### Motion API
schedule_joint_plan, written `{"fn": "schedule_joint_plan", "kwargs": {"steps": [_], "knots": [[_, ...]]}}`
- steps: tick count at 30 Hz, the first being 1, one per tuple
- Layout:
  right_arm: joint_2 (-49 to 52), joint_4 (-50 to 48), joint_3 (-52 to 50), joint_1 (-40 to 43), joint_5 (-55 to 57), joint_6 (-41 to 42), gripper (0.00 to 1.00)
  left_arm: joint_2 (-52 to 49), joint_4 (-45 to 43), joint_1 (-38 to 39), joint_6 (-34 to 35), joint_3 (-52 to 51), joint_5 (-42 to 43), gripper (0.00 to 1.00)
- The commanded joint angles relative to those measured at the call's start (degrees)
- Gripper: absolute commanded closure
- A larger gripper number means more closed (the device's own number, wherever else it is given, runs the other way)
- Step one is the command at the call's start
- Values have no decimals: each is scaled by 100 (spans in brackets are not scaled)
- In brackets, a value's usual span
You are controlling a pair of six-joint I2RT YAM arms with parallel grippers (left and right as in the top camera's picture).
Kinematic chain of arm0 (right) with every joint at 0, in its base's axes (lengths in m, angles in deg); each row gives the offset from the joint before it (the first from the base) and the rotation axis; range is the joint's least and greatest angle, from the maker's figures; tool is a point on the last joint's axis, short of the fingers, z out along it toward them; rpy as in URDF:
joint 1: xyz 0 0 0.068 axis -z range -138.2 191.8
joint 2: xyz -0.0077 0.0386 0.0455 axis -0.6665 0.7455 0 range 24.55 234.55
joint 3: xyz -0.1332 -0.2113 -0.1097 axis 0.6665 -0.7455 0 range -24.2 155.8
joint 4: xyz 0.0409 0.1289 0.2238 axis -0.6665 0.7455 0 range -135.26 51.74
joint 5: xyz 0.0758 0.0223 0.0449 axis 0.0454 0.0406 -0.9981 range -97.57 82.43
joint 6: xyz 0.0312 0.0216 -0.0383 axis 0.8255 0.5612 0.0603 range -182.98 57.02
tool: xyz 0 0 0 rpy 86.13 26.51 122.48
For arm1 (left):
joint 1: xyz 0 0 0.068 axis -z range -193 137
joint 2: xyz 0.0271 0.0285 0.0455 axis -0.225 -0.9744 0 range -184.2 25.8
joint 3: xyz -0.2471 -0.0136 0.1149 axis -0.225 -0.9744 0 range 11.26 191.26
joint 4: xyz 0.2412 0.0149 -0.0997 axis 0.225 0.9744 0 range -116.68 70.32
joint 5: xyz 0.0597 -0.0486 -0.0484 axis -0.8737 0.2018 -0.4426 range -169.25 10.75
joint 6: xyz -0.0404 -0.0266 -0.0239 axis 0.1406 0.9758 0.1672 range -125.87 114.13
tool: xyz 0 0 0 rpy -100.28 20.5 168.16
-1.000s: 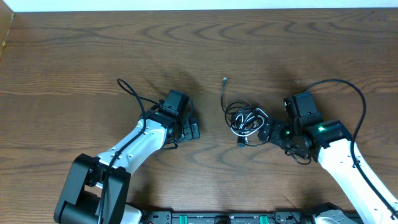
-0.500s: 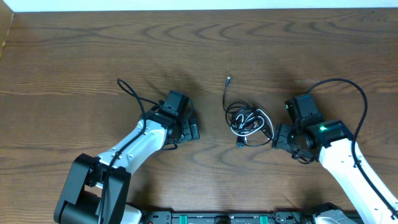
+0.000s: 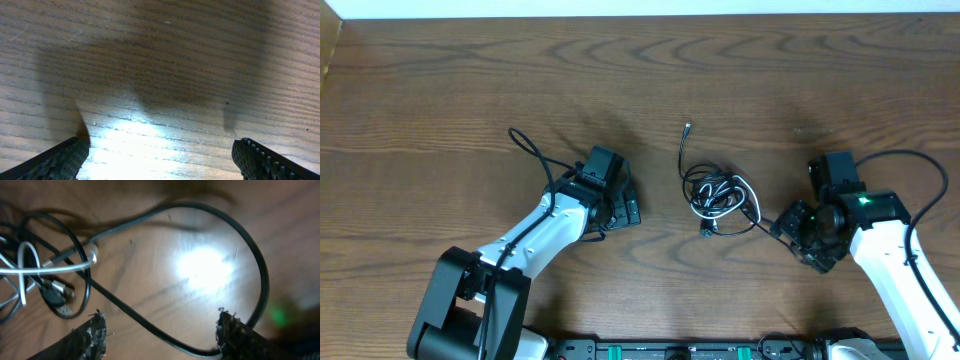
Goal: Untangle cables
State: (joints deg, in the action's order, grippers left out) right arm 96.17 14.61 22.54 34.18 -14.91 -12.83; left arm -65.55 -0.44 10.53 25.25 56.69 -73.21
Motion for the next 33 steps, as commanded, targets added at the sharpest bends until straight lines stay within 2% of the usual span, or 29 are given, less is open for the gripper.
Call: {"fn": "schedule_joint_plan", "kwargs": {"steps": [1,5,6,7,8,33], "knots": [[-37,138,-4,44,-474,236,28,-39,-48,7,7,-74,-72,3],[-37,162,-39,42,-328,389,33,-39,-66,7,28,-74,-72,3],[-37,160,-59,42,-323,505,31,-39,-66,7,28,-74,-72,3],[-37,146,-81,42,-334,664,5,-39,-66,7,26,-74,-72,3],[-37,146,-81,42,-332,688,1,-39,-66,7,28,-74,-72,3],[-37,122,-81,42,-332,684,1,-39,-68,7,24,-101,-74,3]]}}
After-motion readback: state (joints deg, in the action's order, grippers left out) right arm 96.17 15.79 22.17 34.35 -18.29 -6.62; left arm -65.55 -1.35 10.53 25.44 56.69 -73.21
